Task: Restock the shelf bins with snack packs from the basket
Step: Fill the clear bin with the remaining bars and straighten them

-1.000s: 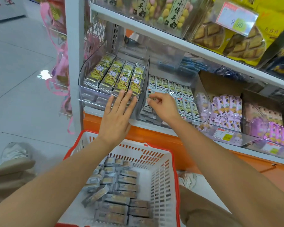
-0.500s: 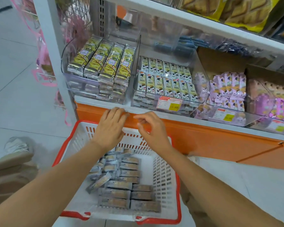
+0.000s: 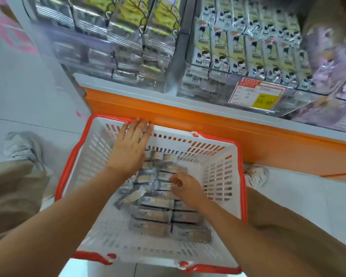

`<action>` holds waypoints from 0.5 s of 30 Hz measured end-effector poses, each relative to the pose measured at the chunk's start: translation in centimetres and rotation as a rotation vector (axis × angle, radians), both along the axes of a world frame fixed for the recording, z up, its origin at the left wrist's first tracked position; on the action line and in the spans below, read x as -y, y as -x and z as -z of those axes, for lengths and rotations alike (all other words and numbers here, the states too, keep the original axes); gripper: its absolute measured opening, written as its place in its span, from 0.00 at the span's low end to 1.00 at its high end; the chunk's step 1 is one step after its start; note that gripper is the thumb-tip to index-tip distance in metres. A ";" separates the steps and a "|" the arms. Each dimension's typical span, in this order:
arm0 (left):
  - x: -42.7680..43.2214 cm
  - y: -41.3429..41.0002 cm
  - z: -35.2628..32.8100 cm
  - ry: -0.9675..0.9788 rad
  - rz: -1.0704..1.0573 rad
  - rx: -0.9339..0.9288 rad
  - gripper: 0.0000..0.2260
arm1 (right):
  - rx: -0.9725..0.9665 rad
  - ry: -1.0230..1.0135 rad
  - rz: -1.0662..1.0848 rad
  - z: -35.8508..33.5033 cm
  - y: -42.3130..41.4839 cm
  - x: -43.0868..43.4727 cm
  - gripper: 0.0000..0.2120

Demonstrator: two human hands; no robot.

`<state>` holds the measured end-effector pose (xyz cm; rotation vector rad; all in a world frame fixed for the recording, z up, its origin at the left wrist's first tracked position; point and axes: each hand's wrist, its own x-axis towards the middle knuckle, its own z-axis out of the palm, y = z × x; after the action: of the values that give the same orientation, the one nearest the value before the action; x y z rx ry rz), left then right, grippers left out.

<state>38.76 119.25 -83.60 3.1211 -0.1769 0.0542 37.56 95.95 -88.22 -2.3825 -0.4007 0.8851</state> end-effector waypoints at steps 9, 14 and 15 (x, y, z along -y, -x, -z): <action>0.5 -0.1 2.0 0.119 -0.018 0.117 0.36 | -0.195 0.235 -0.185 4.5 2.6 -0.7 0.04; 0.4 -0.2 2.2 0.113 -0.018 0.116 0.35 | -0.206 0.221 -0.121 5.4 2.4 -0.2 0.09; 0.5 -0.2 2.1 0.111 -0.022 0.113 0.35 | -0.205 0.217 -0.109 5.3 2.3 -0.1 0.13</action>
<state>39.00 118.77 -85.71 3.0101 -0.1362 0.2320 35.23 96.03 -93.52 -2.4495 -0.3728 1.2670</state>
